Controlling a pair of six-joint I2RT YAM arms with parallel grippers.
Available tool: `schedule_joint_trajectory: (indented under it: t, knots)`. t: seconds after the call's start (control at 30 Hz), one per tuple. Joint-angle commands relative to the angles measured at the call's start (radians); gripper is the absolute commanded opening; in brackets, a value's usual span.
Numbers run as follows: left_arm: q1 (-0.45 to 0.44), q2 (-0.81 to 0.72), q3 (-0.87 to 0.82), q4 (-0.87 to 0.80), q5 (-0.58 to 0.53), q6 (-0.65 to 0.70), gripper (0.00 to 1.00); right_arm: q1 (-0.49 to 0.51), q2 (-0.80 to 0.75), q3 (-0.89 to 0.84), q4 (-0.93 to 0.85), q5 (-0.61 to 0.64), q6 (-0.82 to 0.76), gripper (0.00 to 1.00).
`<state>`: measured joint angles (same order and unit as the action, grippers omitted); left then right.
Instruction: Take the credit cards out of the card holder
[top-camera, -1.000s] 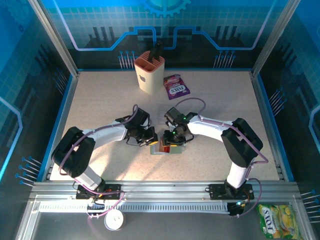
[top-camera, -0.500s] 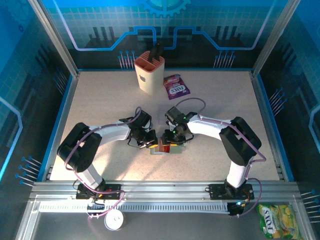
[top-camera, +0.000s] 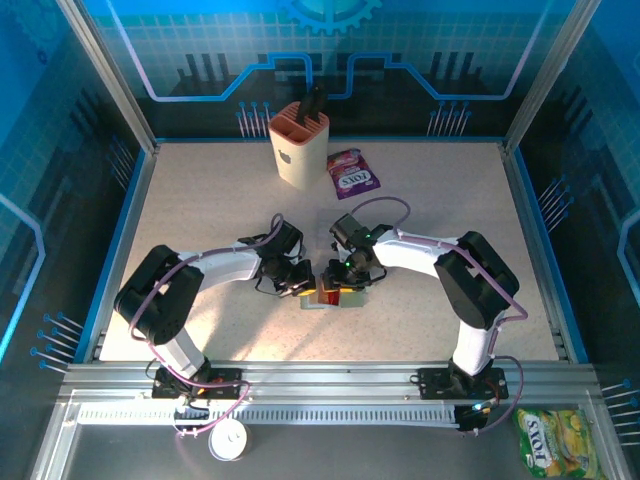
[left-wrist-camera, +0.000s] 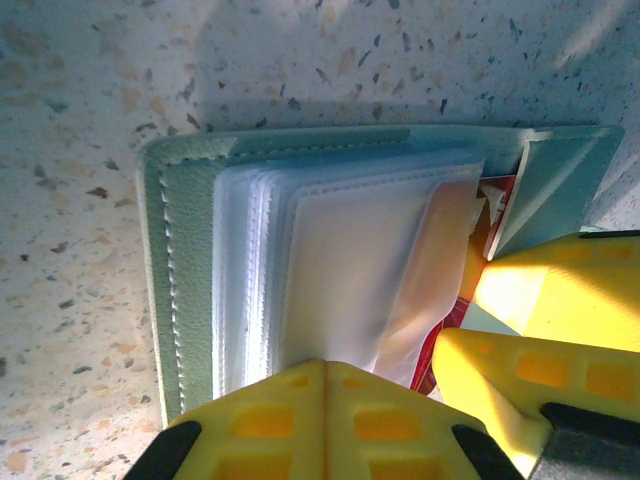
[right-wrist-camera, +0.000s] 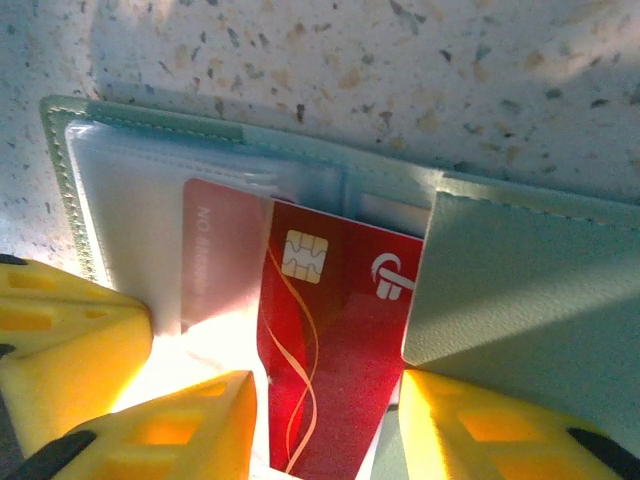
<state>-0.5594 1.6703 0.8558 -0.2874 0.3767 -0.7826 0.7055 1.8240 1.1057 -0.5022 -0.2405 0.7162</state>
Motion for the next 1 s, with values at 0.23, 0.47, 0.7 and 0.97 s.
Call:
schedule_joint_trajectory:
  t: [0.23, 0.47, 0.7, 0.97]
  knots:
    - [-0.004, -0.006, -0.018, -0.039, -0.027, 0.014, 0.07, -0.01, -0.004, -0.005, 0.03, -0.03, 0.003, 0.36]
    - [-0.003, -0.05, 0.009, -0.065, -0.042, 0.018, 0.07, -0.015, -0.033, -0.015, 0.025, -0.026, -0.004, 0.37]
    - [-0.007, -0.043, 0.049, -0.064, -0.008, 0.013, 0.07, -0.036, -0.171, -0.153, 0.197, -0.066, -0.004, 0.42]
    - [-0.031, -0.035, 0.043, -0.03, 0.002, -0.016, 0.07, -0.093, -0.219, -0.274, 0.357, -0.168, 0.025, 0.41]
